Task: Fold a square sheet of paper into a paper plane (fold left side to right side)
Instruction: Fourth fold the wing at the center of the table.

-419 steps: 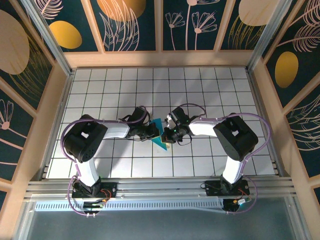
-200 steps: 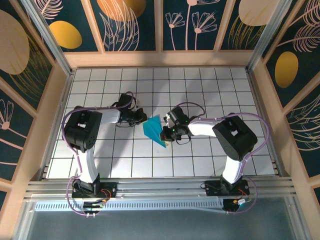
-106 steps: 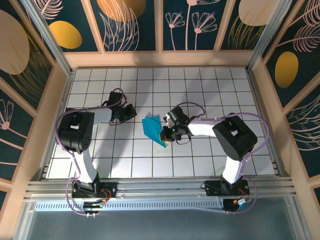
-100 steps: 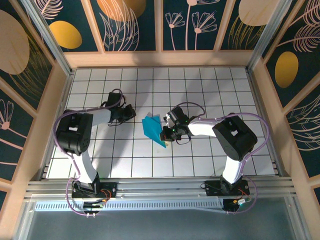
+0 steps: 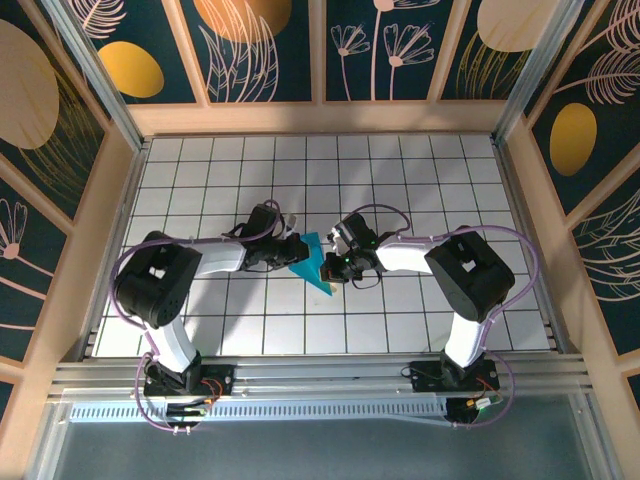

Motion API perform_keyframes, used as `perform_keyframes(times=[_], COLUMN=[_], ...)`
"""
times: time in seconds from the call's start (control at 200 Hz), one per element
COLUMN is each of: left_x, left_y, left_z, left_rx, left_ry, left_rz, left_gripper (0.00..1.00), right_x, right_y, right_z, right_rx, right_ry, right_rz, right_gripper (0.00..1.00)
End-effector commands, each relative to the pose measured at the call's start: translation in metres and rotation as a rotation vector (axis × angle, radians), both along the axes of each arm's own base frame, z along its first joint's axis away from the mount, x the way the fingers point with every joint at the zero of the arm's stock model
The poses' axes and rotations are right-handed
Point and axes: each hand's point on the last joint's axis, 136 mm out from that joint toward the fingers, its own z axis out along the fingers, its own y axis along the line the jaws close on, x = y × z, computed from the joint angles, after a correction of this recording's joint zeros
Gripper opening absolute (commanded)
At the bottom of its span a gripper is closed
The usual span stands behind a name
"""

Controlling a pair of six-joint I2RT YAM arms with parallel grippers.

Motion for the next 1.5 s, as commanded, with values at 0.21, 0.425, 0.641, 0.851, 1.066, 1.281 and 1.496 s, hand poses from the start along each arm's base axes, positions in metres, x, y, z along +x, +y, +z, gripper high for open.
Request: perform_keyframes(times=[0.21,0.425,0.641,0.851,1.066,1.281,1.496], left_x=[0.005,-0.005,-0.008,-0.008,-0.008,-0.008,-0.009], left_y=[-0.003,0.018,0.023,0.023,0.023,0.023,0.024], left_z=[-0.026,-0.057,-0.063,-0.062,-0.061,-0.061,-0.063], left_rx=[0.035,0.171,0.195,0.197,0.196,0.199,0.203], left_ry=[0.059,0.141,0.161,0.158,0.154,0.153,0.158], left_rz=[0.022,0.068,0.077,0.076,0.077,0.075,0.076], left_gripper=[0.01,0.00,0.00,0.00,0.00,0.00,0.00], right_x=[-0.057,-0.047,-0.021,-0.015,-0.021,-0.023,-0.025], right_y=[-0.070,-0.052,-0.020,-0.007,0.009,0.009,0.007], right_z=[-0.065,-0.048,0.006,0.048,0.039,0.018,0.009], right_rx=[-0.347,-0.260,-0.063,0.088,0.168,0.152,0.135], right_ry=[0.210,0.188,0.094,0.042,0.086,0.114,0.129], right_rz=[-0.018,-0.018,-0.032,-0.026,-0.018,-0.032,-0.025], right_gripper=[0.00,0.00,0.00,0.00,0.00,0.00,0.00])
